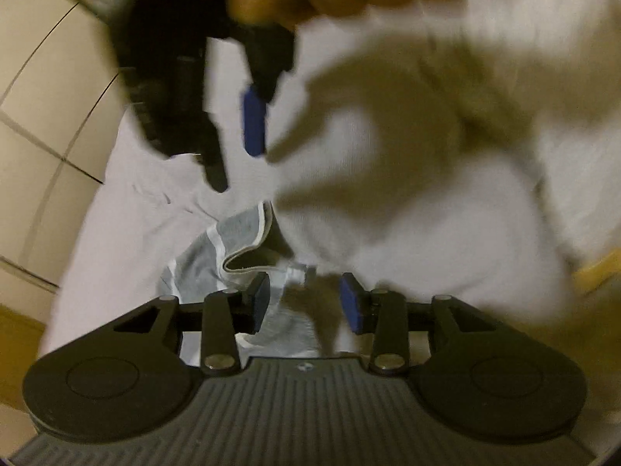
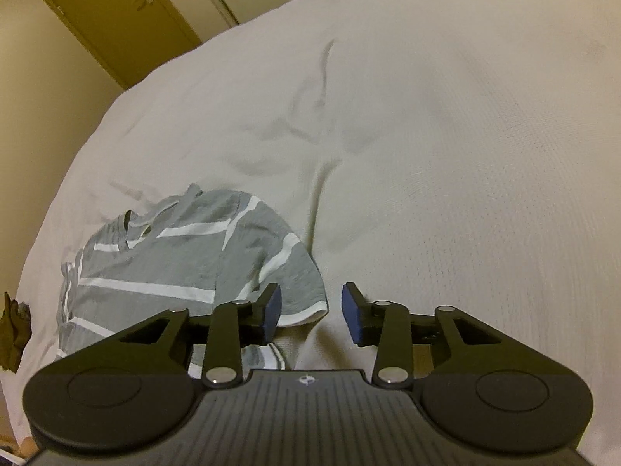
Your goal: Fold clothes
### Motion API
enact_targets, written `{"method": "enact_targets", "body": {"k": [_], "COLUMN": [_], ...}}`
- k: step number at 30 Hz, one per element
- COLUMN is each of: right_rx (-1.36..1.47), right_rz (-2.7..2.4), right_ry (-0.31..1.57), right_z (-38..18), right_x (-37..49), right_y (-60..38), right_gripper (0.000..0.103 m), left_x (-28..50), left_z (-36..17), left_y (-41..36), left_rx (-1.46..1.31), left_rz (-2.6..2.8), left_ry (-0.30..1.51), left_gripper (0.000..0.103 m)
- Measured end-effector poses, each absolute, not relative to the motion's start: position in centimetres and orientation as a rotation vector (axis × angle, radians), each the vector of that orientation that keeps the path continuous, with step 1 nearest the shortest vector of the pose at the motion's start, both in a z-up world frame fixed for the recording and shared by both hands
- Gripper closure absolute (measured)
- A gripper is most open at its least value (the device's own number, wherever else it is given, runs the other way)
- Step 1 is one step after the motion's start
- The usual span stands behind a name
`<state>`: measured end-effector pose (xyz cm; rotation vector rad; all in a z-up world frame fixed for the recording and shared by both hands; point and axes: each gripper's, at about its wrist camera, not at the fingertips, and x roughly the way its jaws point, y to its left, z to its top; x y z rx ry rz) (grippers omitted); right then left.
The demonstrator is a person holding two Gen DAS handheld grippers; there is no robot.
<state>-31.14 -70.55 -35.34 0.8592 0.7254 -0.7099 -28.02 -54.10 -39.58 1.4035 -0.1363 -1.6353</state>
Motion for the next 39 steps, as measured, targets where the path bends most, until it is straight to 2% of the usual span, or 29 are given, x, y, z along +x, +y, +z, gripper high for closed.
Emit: {"method": "enact_targets", "body": {"k": [1, 2, 7, 9, 10, 12, 13, 19, 23, 25, 28, 31, 35, 39], "right_rx": [0.845, 0.826, 0.841, 0.849, 0.852, 0.796, 0.763, 0.524, 0.332, 0.323, 0.333, 0.371, 0.455, 0.478], "right_rz": [-0.694, -0.678, -0.663, -0.639, -0.625, -0.647, -0.662, -0.734, -0.702, -0.724, -0.769, -0.795, -0.764, -0.671], "right_ry": [0.744, 0.763, 0.821, 0.846, 0.86, 0.868, 0.87, 0.883, 0.957, 0.964, 0.964, 0.927, 0.852, 0.828], "right_z": [-35.7, -36.0, -38.2, -39.0, -39.4, -38.4, -37.7, -33.5, -33.4, -33.7, -34.2, -34.0, -33.4, -33.0], "right_x": [-30.8, -30.3, -28.5, -27.7, -27.2, -27.0, -27.0, -26.2, -23.7, -23.9, -24.5, -25.2, -25.2, -23.5], "right_y": [-70.8, -71.0, -72.6, -72.9, -73.0, -73.2, -73.3, -74.1, -74.3, -74.0, -73.6, -73.0, -73.7, -75.8], "right_gripper": [0.063, 0.063, 0.064, 0.069, 0.075, 0.098, 0.101, 0.103, 0.103, 0.103, 0.094, 0.091, 0.075, 0.075], "left_x": [-27.9, -27.6, -26.2, -25.7, -25.5, -24.9, -24.6, -23.9, -24.1, -24.5, -25.0, -23.9, -21.4, -18.8], "left_z": [-40.1, -40.1, -39.7, -39.8, -39.8, -39.6, -39.3, -38.7, -39.3, -39.1, -38.8, -37.9, -36.8, -37.0], "left_y": [-54.5, -54.7, -54.0, -53.9, -53.9, -54.0, -54.1, -55.1, -56.3, -56.5, -56.4, -55.4, -54.8, -56.0], "left_rx": [1.414, 1.404, 1.296, 1.272, 1.255, 1.216, 1.184, 1.03, 1.024, 1.032, 1.036, 0.978, 0.879, 0.822], "left_rz": [-1.628, -1.623, -1.648, -1.657, -1.662, -1.677, -1.687, -1.747, -1.773, -1.817, -1.881, -1.864, -1.769, -1.645], "left_ry": [-0.11, -0.077, -0.005, 0.017, 0.031, 0.063, 0.084, 0.2, 0.275, 0.294, 0.314, 0.334, 0.388, 0.465], "left_gripper": [0.091, 0.099, 0.1, 0.1, 0.1, 0.1, 0.1, 0.1, 0.098, 0.091, 0.089, 0.089, 0.089, 0.088]}}
